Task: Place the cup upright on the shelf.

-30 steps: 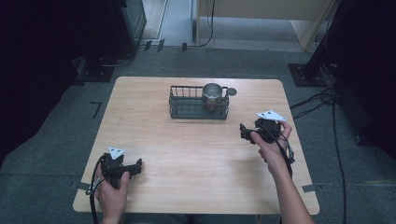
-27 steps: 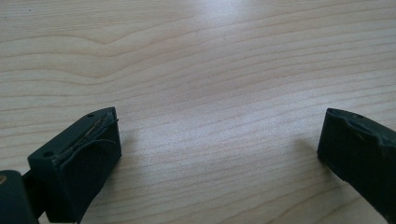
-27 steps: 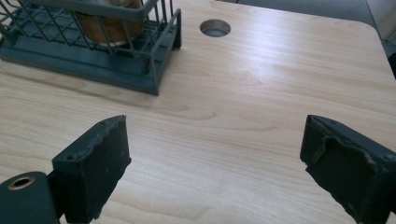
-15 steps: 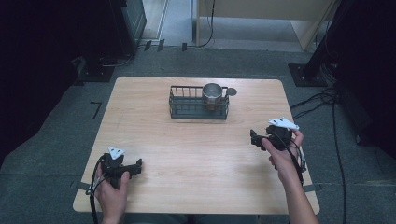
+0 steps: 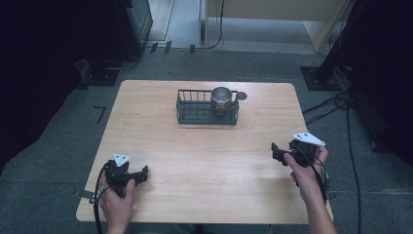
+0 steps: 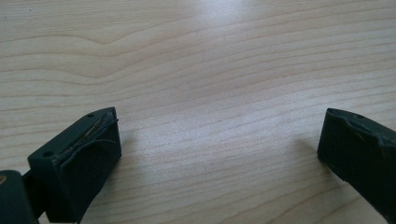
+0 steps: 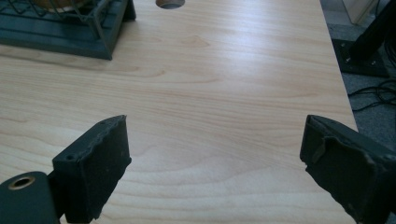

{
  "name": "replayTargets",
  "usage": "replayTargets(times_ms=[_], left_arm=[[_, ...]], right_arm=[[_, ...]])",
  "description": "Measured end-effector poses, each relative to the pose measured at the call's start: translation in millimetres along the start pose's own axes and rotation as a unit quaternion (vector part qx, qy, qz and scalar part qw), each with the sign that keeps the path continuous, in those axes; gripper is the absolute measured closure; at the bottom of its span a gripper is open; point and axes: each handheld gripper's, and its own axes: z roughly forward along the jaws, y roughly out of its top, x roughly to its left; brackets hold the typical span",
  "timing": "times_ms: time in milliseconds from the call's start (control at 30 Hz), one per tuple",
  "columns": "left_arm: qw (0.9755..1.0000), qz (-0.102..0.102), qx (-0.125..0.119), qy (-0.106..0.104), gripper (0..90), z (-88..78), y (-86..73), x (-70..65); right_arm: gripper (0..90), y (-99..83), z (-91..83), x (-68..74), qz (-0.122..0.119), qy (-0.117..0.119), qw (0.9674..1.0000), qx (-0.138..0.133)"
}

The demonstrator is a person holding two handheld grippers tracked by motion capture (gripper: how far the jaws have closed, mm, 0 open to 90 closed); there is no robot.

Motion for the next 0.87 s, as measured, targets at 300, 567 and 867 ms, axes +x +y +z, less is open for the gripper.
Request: replayTargets(times_ms=[300,567,867], left_arm=[[1.0000,0.000,0.000,0.000,0.0,0.0,0.0,0.0],[1.0000,0.000,0.000,0.000,0.0,0.0,0.0,0.0],[1.0000,0.000,0.000,0.000,0.0,0.0,0.1,0.1]], right_arm=[[8.2,-34.8,-5.0,-9.7,0.004,-0.006,0.9999,0.013],[8.2,-70.7,-4.0,-22.6,0.014,-0.027,0.9990,0.031],[8.2,-93.0,-6.7,-29.7,0.011,-0.050,0.9980,0.037]])
